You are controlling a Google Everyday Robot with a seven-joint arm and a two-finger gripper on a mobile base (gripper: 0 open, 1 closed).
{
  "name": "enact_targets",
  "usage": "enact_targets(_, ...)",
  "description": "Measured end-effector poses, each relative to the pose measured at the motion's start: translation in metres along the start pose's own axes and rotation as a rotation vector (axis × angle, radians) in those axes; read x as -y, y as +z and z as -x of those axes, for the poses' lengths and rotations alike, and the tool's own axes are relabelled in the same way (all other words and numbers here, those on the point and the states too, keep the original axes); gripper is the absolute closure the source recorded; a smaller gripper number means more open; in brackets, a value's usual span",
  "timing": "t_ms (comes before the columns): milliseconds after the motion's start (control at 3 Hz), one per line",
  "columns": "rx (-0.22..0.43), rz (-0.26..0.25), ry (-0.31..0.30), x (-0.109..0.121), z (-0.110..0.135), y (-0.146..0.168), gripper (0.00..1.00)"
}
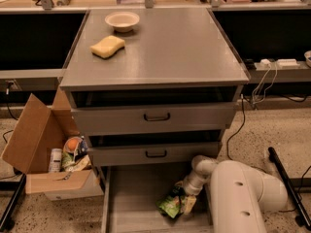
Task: Pick green rice chip bag from bottom drawer and place on counter
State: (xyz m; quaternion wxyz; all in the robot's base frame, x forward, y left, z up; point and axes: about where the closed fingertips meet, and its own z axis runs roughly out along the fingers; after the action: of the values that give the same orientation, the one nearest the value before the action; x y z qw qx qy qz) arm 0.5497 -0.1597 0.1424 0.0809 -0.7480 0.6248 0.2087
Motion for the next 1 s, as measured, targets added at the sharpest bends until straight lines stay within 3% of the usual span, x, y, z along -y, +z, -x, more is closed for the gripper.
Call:
enact_targets(667,0.009,0.005,-0.004,0.001,-0.002,0.003,0.66)
enact_targets(1000,0.024,-0.067,-0.046,-0.006,0.010,-0.022,0.95)
